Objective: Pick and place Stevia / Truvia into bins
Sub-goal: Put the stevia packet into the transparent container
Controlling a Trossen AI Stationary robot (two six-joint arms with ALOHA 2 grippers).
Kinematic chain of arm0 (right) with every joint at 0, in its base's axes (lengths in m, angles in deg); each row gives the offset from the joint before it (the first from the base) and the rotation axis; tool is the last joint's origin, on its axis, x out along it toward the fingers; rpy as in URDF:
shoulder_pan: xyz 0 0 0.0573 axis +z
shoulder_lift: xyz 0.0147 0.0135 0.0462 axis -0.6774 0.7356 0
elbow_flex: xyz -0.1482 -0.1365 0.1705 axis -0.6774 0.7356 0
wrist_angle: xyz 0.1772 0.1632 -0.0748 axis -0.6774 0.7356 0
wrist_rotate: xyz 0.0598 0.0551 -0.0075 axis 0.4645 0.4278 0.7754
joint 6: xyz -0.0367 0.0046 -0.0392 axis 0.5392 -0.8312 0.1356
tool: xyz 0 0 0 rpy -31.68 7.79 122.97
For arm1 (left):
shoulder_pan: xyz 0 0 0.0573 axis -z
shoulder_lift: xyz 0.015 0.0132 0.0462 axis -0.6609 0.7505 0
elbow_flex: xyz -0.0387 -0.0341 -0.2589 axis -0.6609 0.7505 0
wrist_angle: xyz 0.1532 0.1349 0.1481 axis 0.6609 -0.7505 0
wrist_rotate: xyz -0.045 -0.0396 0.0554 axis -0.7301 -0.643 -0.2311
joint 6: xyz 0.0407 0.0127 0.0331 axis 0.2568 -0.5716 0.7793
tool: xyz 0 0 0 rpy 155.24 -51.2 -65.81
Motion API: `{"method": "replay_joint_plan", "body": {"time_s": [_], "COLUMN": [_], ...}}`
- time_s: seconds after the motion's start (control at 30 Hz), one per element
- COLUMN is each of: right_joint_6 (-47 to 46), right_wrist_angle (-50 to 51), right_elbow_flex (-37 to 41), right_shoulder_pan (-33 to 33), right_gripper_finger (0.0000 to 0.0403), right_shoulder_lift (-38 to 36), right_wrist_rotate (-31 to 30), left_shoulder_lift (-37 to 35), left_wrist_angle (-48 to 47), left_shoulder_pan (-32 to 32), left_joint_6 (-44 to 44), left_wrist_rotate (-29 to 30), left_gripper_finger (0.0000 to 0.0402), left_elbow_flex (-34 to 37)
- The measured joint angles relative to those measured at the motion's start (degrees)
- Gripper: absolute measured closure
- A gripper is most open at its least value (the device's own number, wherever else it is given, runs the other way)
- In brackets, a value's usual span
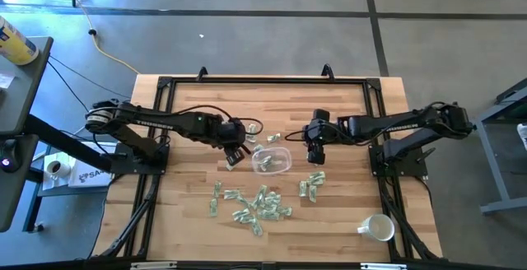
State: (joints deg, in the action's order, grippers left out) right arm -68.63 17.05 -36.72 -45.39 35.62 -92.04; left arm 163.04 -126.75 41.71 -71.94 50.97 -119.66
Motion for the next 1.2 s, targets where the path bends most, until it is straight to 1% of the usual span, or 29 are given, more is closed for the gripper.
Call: {"method": "replay_joint_plan", "body": {"time_s": [0.3, 0.53, 0.73, 0.83, 0.93, 1.03, 1.1, 1.2], "right_joint_6": [-0.1, -1.23, -0.67, 3.46, 7.45, 8.7, 8.74, 8.47], "right_wrist_angle": [-0.38, -2.48, -6.85, -10.61, -14.18, -17.75, -19.64, -19.67], "right_elbow_flex": [0.0, 0.0, -0.04, -0.04, -0.07, -0.09, -0.29, -2.86], "right_shoulder_pan": [0.0, -0.16, -4.11, -6.91, -8.39, -8.91, -9.41, -10.67], "right_gripper_finger": [0.0178, 0.0174, 0.0178, 0.0176, 0.0173, 0.0171, 0.0171, 0.0174], "right_shoulder_lift": [0.0, 0.0, 0.82, 3.55, 7.35, 11.11, 13.06, 16.38], "right_wrist_rotate": [0.02, 0.12, 5.15, 10.23, 13.84, 14.48, 14.83, 16.01], "left_shoulder_lift": [0.0, 0.0, 0.0, 0.0, 0.02, 0.02, 0.02, -0.67], "left_wrist_angle": [0.07, 0.02, -2.16, -2.44, -2.08, -0.45, 1.96, 6.24], "left_shoulder_pan": [0.0, 0.0, 0.0, -0.2, -2.28, -5.09, -6.83, -9.25], "left_joint_6": [-0.02, -0.77, -3.68, -3.29, -2.69, -2.46, -1.72, 0.79], "left_wrist_rotate": [0.72, 0.91, -0.11, 0.11, -0.59, -1.84, -4.64, -7.7], "left_gripper_finger": [0.0243, 0.0243, 0.0243, 0.0243, 0.0243, 0.0243, 0.0243, 0.0243], "left_elbow_flex": [0.0, 0.0, 0.0, 0.66, 3.05, 5.9, 7.67, 10.03]}}
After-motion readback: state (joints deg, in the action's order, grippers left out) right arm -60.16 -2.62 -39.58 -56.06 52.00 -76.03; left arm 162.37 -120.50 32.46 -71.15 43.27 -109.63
